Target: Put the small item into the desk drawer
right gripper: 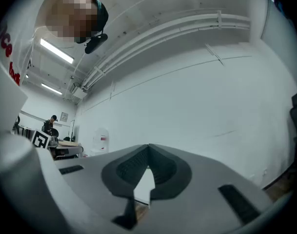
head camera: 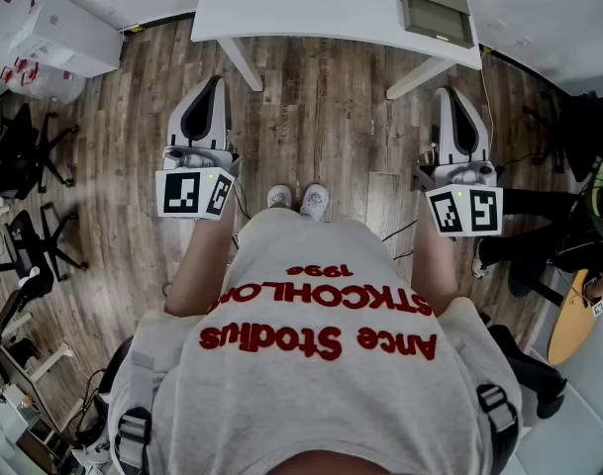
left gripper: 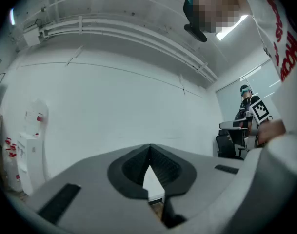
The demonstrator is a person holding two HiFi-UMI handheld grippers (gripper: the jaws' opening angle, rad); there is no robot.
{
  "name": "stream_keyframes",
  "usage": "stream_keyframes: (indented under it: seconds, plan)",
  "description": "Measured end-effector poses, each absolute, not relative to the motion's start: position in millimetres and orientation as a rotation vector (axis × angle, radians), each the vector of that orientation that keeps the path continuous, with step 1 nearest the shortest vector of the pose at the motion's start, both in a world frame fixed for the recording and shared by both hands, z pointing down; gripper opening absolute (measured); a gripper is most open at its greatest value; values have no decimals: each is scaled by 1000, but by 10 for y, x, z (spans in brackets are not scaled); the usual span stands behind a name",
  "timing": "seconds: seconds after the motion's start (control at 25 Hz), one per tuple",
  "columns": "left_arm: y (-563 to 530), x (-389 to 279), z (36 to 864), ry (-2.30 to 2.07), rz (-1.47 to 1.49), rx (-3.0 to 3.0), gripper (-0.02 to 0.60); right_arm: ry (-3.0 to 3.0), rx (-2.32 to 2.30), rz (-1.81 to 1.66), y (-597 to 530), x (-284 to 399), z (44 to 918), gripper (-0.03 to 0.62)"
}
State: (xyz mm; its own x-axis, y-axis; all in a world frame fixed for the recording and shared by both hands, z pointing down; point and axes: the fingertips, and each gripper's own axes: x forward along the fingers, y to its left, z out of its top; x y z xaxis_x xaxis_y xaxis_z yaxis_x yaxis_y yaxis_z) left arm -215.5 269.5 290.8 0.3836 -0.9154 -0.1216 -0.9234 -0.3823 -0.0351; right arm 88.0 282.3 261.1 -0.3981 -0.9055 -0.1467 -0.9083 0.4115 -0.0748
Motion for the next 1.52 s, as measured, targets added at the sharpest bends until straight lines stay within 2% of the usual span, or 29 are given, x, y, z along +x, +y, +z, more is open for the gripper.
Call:
stream_keyframes:
  seconds: [0.8, 1.52]
  plan:
    - [2549, -1970, 2858, 1691, 101, -2502, 7, 2458, -1544, 11, 2678, 1055, 2519, 5]
    - [1008, -1952, 2815, 1582, 161, -2573, 6, 2423, -1599, 19, 1376, 918, 2466, 5]
